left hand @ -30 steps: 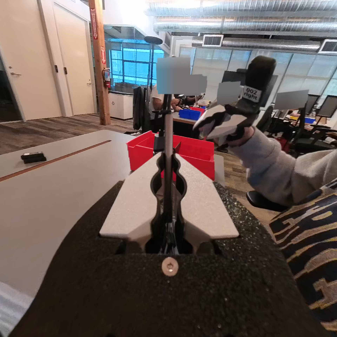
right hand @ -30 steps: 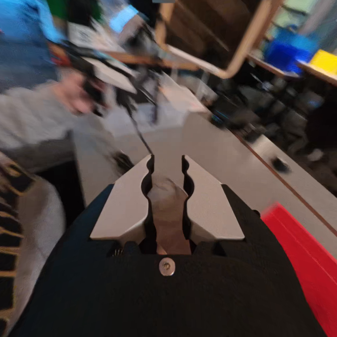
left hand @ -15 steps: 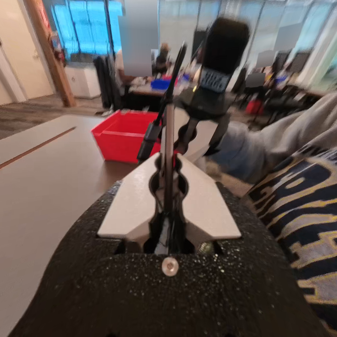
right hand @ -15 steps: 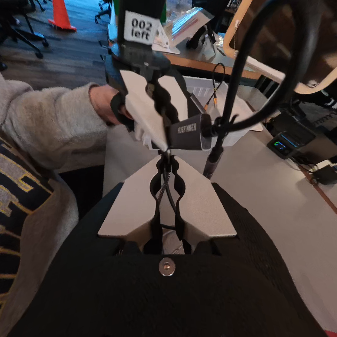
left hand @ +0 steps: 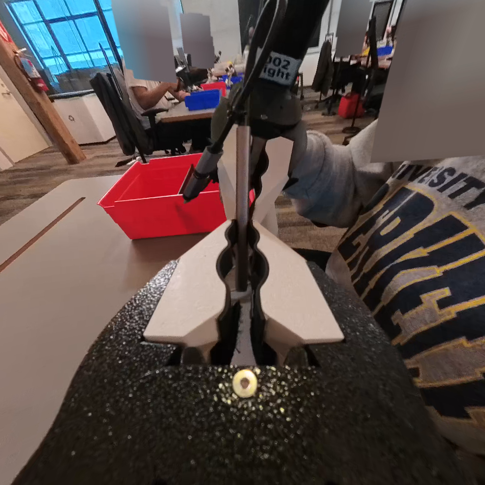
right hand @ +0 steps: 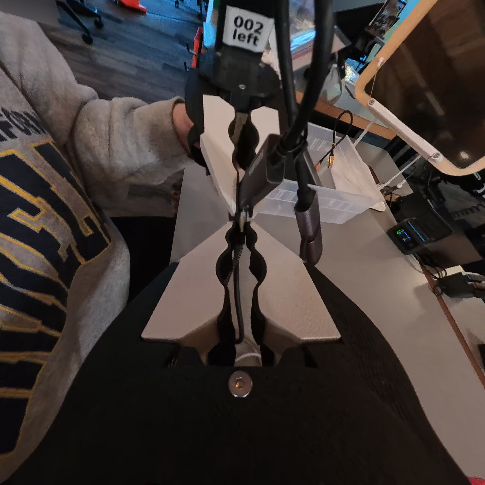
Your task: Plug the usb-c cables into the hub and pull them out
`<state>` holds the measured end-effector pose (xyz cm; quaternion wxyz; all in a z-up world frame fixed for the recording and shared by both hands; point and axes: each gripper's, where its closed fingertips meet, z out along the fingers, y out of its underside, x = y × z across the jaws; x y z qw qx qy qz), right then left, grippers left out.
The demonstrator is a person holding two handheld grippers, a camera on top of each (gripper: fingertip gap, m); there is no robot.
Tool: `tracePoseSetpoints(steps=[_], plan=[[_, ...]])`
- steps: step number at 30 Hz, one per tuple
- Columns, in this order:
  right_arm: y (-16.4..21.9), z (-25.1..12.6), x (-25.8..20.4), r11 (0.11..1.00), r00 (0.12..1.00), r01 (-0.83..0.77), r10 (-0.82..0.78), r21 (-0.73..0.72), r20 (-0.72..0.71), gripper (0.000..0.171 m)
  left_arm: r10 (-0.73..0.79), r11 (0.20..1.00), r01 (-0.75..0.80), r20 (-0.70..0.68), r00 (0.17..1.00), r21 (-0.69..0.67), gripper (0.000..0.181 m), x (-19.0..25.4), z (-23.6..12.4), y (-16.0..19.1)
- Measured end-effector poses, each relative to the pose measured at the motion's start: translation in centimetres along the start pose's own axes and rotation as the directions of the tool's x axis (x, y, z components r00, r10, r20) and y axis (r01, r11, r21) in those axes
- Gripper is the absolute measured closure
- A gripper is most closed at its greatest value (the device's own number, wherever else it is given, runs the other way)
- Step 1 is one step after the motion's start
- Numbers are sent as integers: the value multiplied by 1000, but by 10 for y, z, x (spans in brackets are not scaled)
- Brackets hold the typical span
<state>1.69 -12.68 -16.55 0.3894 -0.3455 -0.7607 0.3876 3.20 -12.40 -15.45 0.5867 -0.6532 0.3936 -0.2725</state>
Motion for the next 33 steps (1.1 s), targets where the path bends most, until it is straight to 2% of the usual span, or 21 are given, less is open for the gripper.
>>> tracePoseSetpoints(steps=[5, 6, 7, 9, 11, 14, 17, 20, 24, 28, 33], plan=[[1, -13, -9, 999, 999, 37, -36, -27, 30, 167, 35, 999, -37, -37, 999, -27, 174, 11, 7, -1], [11, -21, -3, 994, 998, 54, -55, -95, -1, 167, 36, 999, -37, -14, 999, -29, 174, 8, 2, -1], [25, -40, 16, 985, 992, 56, -74, -162, -106, 167, 19, 1000, -19, 80, 997, -4, 174, -9, -19, -3], [15, -86, 32, 998, 983, -57, 53, -15, -178, 168, -74, 991, 55, 155, 985, 124, 175, -25, -70, -10], [1, -126, 48, 995, 954, -52, 73, 82, -291, 168, -110, 987, 75, 254, 961, 143, 175, -36, -93, -5], [-11, -167, 74, 998, 890, 13, 19, 66, -456, 168, -130, 988, 98, 299, 945, 120, 175, -41, -85, 3], [-22, -210, 103, 995, 790, 60, -1, 76, -613, 167, -153, 986, 122, 308, 939, 117, 175, -45, -71, 9], [-43, -253, 118, 983, 709, 110, 28, 150, -704, 168, -172, 981, 136, 293, 940, 139, 175, -47, -66, 8], [-93, -304, 125, 956, 626, 219, 16, 195, -780, 168, -203, 974, 164, 285, 937, 154, 175, -52, -63, 10], [-106, -317, 139, 967, 633, 185, 20, 177, -774, 168, -224, 968, 181, 270, 936, 174, 175, -54, -56, 10], [-59, -303, 156, 992, 639, 64, 45, 112, -768, 168, -248, 960, 203, 251, 936, 193, 175, -58, -47, 11]])
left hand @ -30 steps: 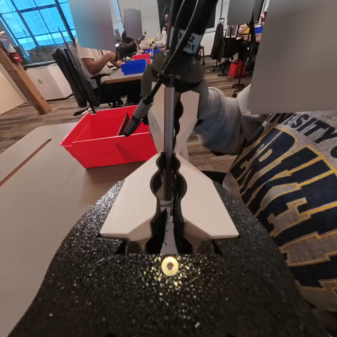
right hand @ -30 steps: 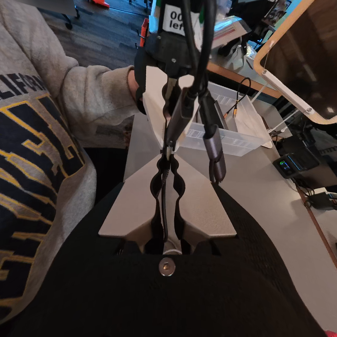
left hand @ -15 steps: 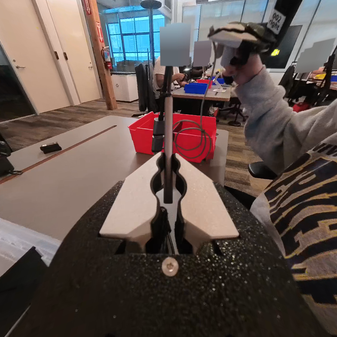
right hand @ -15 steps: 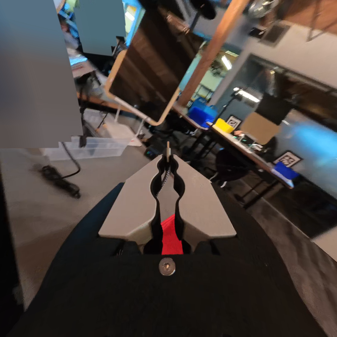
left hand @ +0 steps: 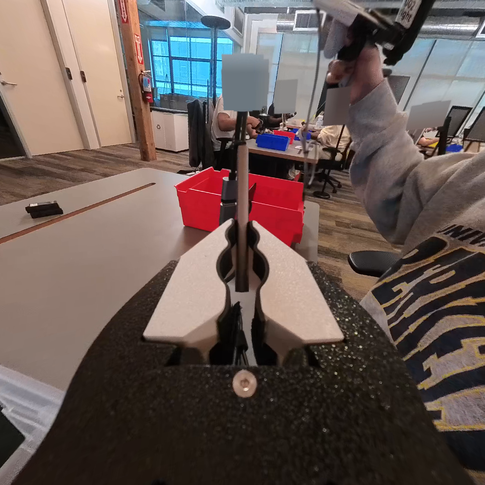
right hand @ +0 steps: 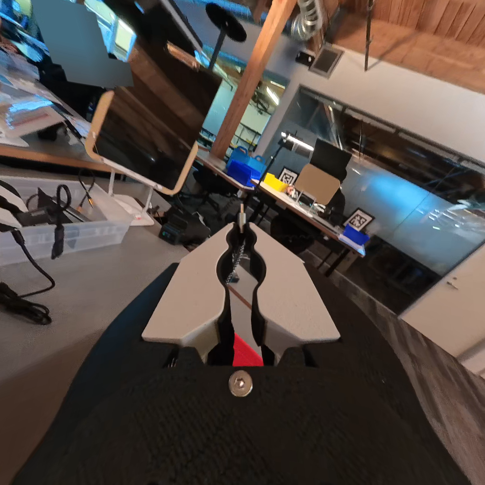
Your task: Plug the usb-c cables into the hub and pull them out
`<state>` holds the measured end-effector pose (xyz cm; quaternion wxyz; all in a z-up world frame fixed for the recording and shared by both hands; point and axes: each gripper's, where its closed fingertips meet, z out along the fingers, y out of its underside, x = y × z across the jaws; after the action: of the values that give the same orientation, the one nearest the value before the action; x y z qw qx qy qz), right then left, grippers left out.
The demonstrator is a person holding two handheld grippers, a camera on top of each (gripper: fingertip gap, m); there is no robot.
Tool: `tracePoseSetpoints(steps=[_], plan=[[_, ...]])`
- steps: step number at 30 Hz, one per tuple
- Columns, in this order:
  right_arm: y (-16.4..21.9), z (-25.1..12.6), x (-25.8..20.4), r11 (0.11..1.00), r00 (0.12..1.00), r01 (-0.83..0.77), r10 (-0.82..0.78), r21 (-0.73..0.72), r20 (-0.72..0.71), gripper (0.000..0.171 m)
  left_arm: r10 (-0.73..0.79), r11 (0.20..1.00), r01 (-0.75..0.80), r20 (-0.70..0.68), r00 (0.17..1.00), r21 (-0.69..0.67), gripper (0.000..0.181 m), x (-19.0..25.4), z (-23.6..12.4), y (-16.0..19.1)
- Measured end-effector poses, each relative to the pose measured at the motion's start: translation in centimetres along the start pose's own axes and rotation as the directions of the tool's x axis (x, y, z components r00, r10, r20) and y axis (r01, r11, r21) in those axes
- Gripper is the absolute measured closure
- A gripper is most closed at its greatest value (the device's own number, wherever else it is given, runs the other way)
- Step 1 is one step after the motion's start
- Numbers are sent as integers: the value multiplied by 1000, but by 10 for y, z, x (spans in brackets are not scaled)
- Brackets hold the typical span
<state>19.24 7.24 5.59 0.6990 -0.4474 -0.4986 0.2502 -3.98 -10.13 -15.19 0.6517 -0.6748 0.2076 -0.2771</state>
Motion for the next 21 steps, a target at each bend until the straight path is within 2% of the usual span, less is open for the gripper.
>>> tracePoseSetpoints(steps=[4, 6, 8, 12, 14, 15, 16, 17, 18, 19, 21], plan=[[35, -1, 4, 997, 999, -30, 28, -67, -34, 168, -11, 1000, 11, -9, 1000, 1, 175, 0, 6, 1], [61, -2, -8, 988, 997, -71, 74, -140, 14, 168, -15, 1000, 16, -4, 1000, 14, 175, -1, 7, 0], [99, -6, -32, 954, 984, -97, 134, -283, 116, 168, -29, 999, 29, 6, 1000, 31, 175, -4, 7, -1], [184, -22, -72, 799, 977, 47, 88, -600, 195, 168, -94, 992, 95, -19, 995, 83, 175, -3, 14, -2], [216, -28, -92, 713, 967, 72, 121, -697, 223, 166, -135, 985, 140, -52, 989, 103, 175, 1, 20, -1], [229, -29, -98, 679, 965, 67, 142, -731, 219, 164, -151, 981, 157, -60, 987, 115, 175, 1, 23, -2], [237, -27, -97, 652, 974, 55, 131, -757, 184, 150, -165, 976, 173, -64, 984, 129, 175, 1, 25, -3], [235, -23, -96, 651, 983, 36, 112, -758, 142, 134, -181, 971, 189, -66, 981, 144, 175, -1, 27, -4], [218, -13, -100, 699, 988, 28, 88, -715, 125, 124, -197, 965, 206, -72, 978, 159, 175, -2, 29, -5], [190, 2, -113, 788, 988, 36, 64, -614, 140, 121, -212, 959, 223, -82, 974, 176, 175, -2, 31, -6], [128, 24, -167, 922, 956, 28, 89, -387, 279, 130, -251, 939, 273, -125, 960, 211, 175, 0, 36, -9]])
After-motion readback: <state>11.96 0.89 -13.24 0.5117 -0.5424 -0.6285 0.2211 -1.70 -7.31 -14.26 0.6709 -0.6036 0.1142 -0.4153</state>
